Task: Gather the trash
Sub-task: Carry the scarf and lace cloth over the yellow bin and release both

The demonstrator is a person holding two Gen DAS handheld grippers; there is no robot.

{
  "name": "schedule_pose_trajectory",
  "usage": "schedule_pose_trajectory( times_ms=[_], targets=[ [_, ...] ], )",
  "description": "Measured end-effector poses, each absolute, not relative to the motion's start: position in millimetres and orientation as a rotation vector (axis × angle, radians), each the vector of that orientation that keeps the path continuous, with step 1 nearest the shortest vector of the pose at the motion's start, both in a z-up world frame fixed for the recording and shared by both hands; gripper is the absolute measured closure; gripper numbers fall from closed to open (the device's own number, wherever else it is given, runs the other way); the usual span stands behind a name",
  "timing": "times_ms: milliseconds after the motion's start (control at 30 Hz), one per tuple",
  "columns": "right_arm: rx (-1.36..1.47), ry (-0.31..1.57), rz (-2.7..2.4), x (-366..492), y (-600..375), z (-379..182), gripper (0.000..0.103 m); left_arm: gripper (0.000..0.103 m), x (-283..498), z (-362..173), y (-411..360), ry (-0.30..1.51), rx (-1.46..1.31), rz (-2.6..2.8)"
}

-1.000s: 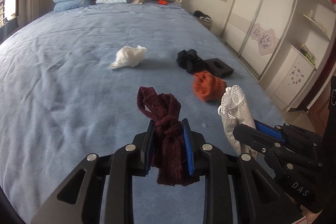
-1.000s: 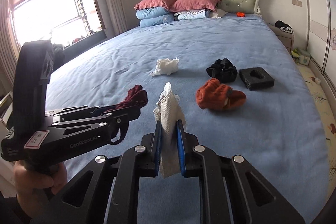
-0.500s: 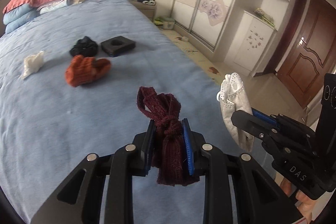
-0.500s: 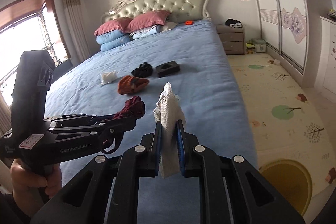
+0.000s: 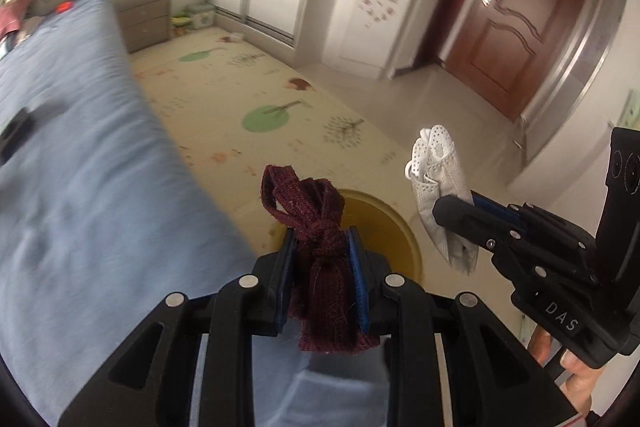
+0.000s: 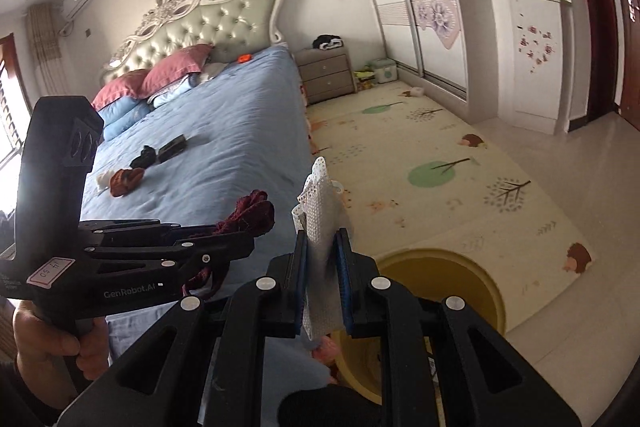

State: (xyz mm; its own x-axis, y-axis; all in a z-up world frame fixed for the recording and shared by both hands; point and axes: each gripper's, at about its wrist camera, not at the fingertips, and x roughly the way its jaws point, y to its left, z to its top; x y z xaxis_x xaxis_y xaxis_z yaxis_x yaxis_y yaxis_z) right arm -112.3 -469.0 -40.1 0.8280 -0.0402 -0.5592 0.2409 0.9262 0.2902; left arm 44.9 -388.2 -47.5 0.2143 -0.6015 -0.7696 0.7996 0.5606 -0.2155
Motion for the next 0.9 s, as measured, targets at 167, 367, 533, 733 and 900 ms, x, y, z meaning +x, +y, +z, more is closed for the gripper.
schedule_pose_trajectory(
  times_ms=[167, 367, 533, 733, 900],
  targets=[
    [0.4, 0.628, -0.211, -123, -496, -62, 0.088, 0.077, 40, -69, -435, 1.025, 0.31, -1.069],
    [0.499, 0.682, -0.231, -125, -528, -98, 0.088, 0.077, 46, -85, -474, 1.091, 0.397, -1.049],
    [0.525, 0.731, -0.252, -117, -544, -121, 0.086, 0.076, 65, -94, -498, 1.165, 0.429, -1.05],
    [0.528, 0.78, -0.295, -112, -554, -145, 0.062, 0.028, 73, -114, -516, 1.223, 0.443, -1.007],
    [0.554, 0.808, -0.329, -117, -557, -162, 0.041, 0.021, 72, -126, -521, 1.238, 0.5, -1.013]
  ],
)
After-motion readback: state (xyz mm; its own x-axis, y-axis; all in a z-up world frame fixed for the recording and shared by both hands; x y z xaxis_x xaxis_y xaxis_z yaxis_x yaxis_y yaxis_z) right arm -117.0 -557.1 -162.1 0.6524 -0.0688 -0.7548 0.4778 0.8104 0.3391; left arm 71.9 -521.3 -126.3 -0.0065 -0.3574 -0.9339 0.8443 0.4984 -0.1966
